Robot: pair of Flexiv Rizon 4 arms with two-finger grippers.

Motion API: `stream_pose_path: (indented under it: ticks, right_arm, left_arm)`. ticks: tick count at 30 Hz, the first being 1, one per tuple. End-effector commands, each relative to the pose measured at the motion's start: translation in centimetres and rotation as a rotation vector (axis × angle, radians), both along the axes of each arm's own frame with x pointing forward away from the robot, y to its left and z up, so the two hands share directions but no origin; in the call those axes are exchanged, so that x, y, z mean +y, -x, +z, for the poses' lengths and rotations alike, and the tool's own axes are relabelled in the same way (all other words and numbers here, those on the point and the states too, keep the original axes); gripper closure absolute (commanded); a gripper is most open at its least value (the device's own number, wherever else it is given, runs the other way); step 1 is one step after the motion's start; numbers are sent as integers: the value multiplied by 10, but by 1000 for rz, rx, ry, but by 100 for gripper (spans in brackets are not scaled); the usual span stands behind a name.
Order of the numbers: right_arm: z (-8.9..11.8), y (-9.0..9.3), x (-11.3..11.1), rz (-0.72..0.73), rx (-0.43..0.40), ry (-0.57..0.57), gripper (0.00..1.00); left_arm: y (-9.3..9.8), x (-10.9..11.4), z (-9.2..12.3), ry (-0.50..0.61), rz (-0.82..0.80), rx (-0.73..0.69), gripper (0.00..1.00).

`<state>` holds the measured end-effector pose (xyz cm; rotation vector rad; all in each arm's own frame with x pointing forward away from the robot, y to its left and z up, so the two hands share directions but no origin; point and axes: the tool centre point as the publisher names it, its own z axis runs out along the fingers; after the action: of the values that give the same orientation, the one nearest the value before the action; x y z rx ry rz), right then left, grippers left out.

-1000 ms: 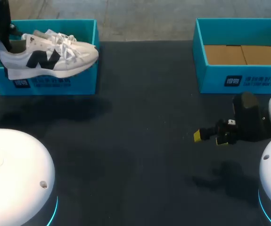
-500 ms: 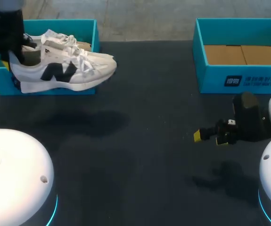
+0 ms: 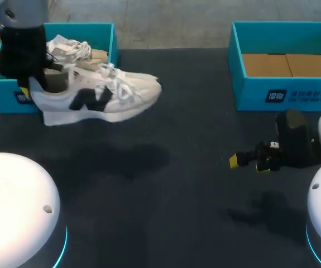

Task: Take the shoe out of the shoebox, open the shoe tongue, remove and reinsert the insole, then place the shoe into the shoebox

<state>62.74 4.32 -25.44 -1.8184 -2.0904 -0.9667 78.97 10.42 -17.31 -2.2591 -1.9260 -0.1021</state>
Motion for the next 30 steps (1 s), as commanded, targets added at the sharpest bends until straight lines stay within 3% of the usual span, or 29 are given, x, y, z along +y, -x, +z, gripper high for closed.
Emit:
stream_pose_path:
  ticks: [1, 6, 11, 20, 30]
  right_arm:
    - [0, 2, 1, -4, -1, 4, 0]
    - [0, 2, 1, -4, -1, 4, 0]
    - [0, 2, 1, -4, -1, 4, 0]
    - [0, 2, 1, -4, -1, 4, 0]
    - [0, 2, 1, -4, -1, 4, 0]
  left_arm:
    - [13, -24, -1, -13, -12, -27, 100]
    - [26, -57, -5, -19, -48, -28, 100]
    - [35, -75, -9, -21, -65, -27, 100]
    - [37, -94, -19, -27, -79, -26, 100]
    - [29, -111, -49, -58, -121, -59, 100]
